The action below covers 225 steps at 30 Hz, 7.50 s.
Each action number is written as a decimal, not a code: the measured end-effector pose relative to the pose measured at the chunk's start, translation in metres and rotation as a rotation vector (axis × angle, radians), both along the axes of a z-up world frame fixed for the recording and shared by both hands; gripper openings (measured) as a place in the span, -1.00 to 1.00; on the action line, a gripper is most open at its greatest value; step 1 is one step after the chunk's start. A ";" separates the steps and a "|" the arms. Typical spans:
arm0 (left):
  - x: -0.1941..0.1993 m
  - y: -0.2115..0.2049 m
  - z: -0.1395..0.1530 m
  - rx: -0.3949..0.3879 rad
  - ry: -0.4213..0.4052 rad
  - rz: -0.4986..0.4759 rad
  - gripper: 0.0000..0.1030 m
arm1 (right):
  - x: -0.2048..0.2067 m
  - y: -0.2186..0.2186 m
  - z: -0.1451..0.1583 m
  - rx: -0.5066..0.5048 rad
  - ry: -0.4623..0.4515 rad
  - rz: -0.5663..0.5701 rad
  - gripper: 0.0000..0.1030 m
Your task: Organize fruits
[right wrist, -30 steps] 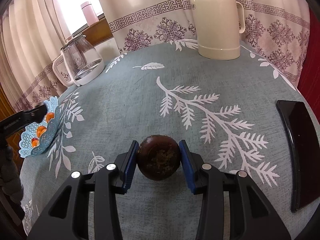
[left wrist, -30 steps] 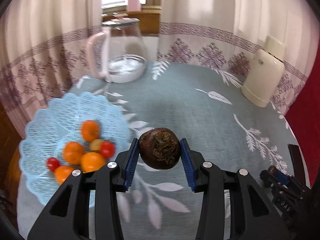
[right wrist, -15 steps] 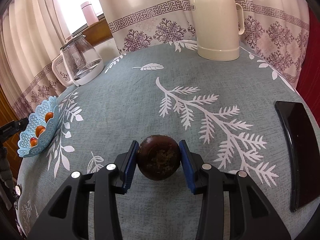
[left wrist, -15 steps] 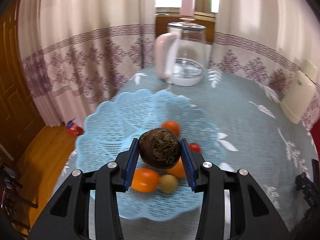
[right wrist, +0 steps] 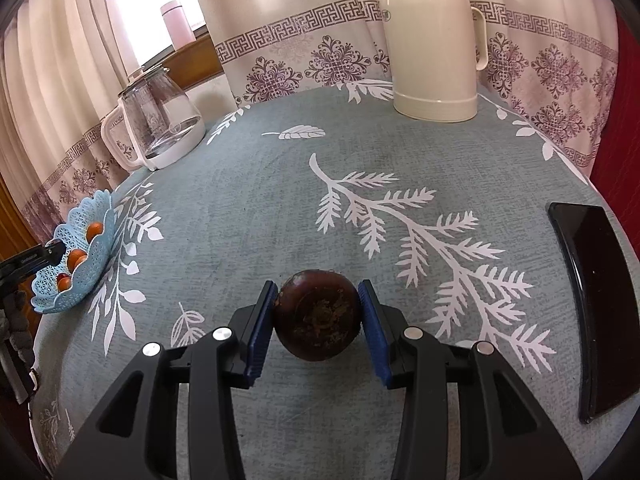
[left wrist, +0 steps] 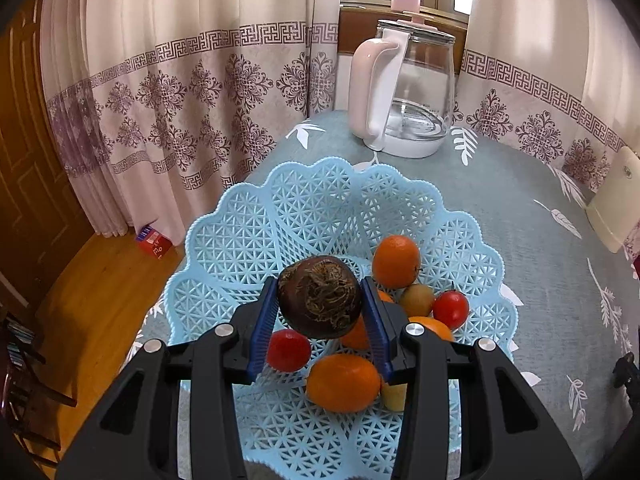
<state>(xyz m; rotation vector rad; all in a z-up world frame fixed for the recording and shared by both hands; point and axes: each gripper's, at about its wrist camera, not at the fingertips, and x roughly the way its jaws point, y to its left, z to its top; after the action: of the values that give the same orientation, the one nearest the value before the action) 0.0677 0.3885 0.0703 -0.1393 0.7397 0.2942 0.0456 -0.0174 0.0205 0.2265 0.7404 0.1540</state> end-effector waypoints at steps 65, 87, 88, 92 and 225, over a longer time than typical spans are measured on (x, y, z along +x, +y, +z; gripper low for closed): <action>-0.106 0.056 0.009 -0.026 -0.134 0.147 0.62 | 0.030 0.273 0.037 -0.036 -0.012 0.558 -0.18; -0.110 0.049 0.015 -0.033 -0.149 0.125 0.64 | 0.015 0.248 0.046 -0.047 -0.036 0.471 -0.06; -0.110 0.048 0.015 -0.033 -0.150 0.125 0.65 | 0.014 0.249 0.045 -0.061 -0.035 0.469 -0.06; -0.110 0.048 0.017 -0.035 -0.153 0.125 0.69 | 0.017 0.256 0.039 -0.125 -0.003 0.474 -0.06; -0.117 0.017 0.035 0.269 -0.127 0.116 0.95 | -0.035 0.275 0.067 -0.374 -0.184 0.400 0.91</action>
<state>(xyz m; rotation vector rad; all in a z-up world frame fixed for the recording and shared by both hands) -0.0491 0.4059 0.1050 0.0534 0.5606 0.4878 0.0107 0.2572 0.0873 -0.2925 0.6112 0.4052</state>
